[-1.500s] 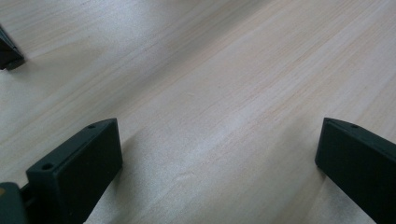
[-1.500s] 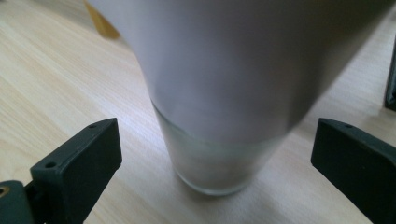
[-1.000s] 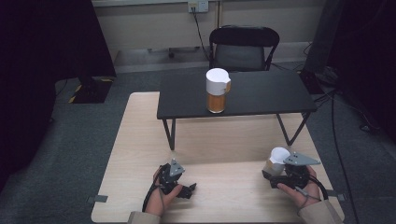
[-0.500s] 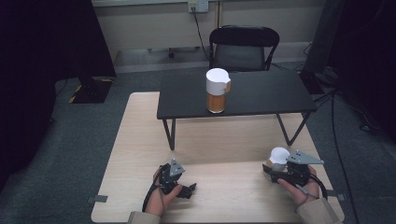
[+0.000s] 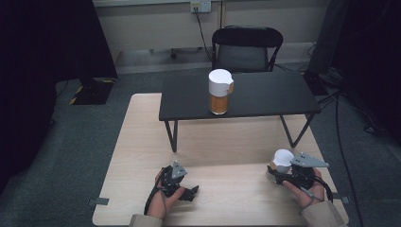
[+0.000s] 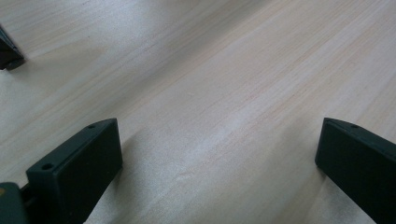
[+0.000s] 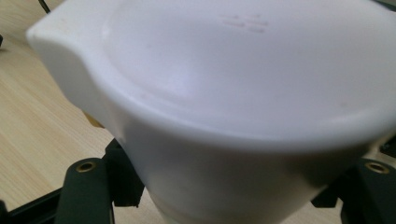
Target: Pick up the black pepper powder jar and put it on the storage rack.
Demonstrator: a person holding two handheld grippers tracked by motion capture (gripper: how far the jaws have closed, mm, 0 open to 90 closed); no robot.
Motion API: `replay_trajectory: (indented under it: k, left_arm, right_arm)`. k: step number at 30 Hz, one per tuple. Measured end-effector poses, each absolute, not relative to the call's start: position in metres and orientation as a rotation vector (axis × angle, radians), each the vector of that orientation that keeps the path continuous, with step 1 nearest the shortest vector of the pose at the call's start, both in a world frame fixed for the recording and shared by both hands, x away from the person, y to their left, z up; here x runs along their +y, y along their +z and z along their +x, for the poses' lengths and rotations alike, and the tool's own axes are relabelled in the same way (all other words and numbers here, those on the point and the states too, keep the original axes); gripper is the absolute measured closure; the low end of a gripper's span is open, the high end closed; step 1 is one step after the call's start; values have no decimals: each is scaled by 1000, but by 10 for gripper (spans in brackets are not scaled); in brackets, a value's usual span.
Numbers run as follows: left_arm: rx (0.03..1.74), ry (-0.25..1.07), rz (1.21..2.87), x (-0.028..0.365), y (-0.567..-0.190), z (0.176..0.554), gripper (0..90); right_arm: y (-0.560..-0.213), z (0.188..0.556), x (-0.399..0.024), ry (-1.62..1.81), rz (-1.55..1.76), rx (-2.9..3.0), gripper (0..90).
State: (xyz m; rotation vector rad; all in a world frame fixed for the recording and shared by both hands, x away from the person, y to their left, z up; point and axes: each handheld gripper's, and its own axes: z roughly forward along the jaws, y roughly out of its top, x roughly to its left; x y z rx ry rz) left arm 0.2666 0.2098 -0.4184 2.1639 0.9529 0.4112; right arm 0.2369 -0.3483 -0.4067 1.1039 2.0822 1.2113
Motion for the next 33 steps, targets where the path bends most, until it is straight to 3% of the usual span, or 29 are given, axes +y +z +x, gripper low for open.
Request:
replay_trajectory:
  k: [33]
  left_arm:
    - [953, 411, 2164, 210, -418, 267, 0]
  right_arm:
    - [-359, 259, -340, 1287, 1007, 2146, 304]
